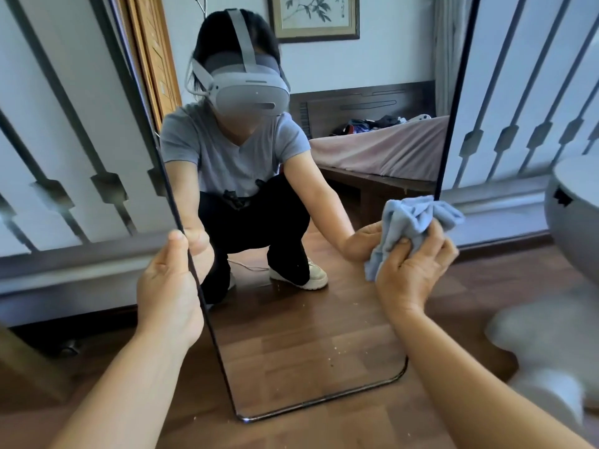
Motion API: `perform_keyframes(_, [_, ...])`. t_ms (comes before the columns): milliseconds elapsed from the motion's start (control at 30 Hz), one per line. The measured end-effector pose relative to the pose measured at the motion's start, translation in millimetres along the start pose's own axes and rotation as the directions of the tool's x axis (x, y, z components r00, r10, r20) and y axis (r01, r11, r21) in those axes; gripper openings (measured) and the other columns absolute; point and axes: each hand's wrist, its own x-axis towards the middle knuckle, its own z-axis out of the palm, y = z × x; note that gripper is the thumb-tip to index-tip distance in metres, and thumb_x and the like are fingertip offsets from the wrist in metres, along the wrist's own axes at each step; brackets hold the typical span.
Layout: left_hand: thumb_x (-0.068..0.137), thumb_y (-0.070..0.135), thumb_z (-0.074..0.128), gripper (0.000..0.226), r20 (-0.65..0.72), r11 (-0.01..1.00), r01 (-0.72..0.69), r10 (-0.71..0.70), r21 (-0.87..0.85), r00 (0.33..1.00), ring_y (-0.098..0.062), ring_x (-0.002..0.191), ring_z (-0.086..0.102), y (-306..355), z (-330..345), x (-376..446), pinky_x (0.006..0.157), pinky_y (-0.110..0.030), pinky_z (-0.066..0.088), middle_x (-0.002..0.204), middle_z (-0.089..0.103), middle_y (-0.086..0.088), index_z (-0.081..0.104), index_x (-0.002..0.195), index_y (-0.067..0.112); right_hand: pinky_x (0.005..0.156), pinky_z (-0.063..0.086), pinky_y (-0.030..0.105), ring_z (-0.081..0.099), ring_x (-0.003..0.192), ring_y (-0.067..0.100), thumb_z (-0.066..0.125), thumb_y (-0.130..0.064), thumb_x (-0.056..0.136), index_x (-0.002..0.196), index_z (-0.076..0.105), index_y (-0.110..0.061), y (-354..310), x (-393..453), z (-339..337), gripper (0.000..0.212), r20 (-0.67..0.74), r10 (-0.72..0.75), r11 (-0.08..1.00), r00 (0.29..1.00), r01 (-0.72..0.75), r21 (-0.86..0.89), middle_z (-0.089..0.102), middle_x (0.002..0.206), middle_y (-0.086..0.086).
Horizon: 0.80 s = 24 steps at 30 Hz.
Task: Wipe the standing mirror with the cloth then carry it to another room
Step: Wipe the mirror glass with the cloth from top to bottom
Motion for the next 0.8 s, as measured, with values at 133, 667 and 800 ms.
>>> perform_keyframes(133, [0.092, 0.043, 0.05, 0.037, -0.042, 1.0, -0.016, 0.017, 0.016, 0.999, -0.002, 0.101, 0.06, -1, 1, 1, 0.108, -0.037, 0.037, 0.084, 0.071, 0.02, 0.072, 0.062, 0.038, 0.088, 0.034, 0.023, 0.032, 0.103, 0.008, 0.06, -0.002, 0.083, 0.119, 0.047, -0.011, -2, -61, 7, 0.039, 0.25, -0.267, 0.963, 0.931, 0.269, 0.028, 0.04, 0.118, 0.014])
perform_keyframes(667, [0.095, 0.037, 0.045, 0.029, 0.062, 0.999, 0.037, -0.037, 0.002, 0.997, -0.004, 0.091, 0.067, -8, -8, -3, 0.1, -0.03, 0.044, 0.083, 0.072, 0.014, 0.067, 0.083, 0.022, 0.084, 0.024, 0.005, 0.039, 0.106, 0.028, 0.052, -0.009, 0.084, 0.112, 0.047, -0.002, 14, -47, 0, 0.028, 0.095, 0.08, 0.995, 0.992, -0.085, 0.053, 0.036, 0.113, 0.02])
perform_keyframes(800, [0.096, 0.036, 0.044, 0.028, 0.071, 0.998, 0.058, -0.058, 0.004, 0.996, -0.01, 0.098, 0.064, -16, -11, -5, 0.098, -0.027, 0.042, 0.087, 0.07, 0.012, 0.066, 0.092, 0.019, 0.085, 0.045, 0.034, 0.042, 0.098, 0.024, 0.067, -0.005, 0.077, 0.1, 0.057, -0.009, -16, -108, 20, 0.025, 0.377, -0.154, 0.988, 0.913, 0.148, 0.047, 0.045, 0.106, 0.014])
